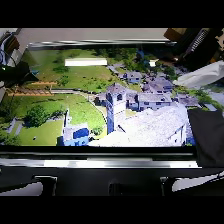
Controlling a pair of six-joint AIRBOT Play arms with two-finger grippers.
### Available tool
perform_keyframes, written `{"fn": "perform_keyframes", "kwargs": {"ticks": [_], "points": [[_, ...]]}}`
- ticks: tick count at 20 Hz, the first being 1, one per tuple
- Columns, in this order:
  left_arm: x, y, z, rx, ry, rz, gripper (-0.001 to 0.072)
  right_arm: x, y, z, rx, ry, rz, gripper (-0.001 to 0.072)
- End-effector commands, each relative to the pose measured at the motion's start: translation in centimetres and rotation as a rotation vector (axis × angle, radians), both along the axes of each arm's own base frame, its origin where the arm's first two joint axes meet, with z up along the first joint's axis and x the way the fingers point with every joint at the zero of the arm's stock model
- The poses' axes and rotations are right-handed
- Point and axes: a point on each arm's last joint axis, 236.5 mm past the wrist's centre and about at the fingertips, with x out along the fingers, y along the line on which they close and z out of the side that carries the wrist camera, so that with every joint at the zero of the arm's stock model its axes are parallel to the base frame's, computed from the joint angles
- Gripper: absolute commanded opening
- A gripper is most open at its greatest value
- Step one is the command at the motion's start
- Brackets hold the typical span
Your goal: Fold the clothes and pants, and hang the long-sleeved shirts on hangers.
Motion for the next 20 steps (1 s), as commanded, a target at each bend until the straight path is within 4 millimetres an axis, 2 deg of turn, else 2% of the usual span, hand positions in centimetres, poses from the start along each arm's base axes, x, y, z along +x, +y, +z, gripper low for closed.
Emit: {"fn": "perform_keyframes", "kwargs": {"ticks": [1,5,9,15,20], "points": [[0.0,0.0,0.0,-0.007,0.006,0.013,0.0017,-3.0,-1.8,-0.2,-0.007,0.112,-0.111,0.0034],[-0.4,-0.1,-0.2,-0.008,0.022,0.006,0.0017,-6.2,-1.4,-0.6,-0.03,0.241,-0.126,0.0034],[-0.7,-0.2,-0.3,-0.008,0.034,-0.001,0.0017,-9.4,-0.6,-2.4,-0.028,0.396,-0.099,0.0034],[-0.8,-0.6,-0.1,-0.027,0.033,-0.011,0.0017,-13.8,-2.2,-0.8,-0.167,0.513,-0.149,0.0034],[-0.8,-0.7,0.0,-0.032,0.032,-0.013,0.0016,-17.2,-1.5,-2.1,-0.178,0.665,-0.105,0.0034]]}}
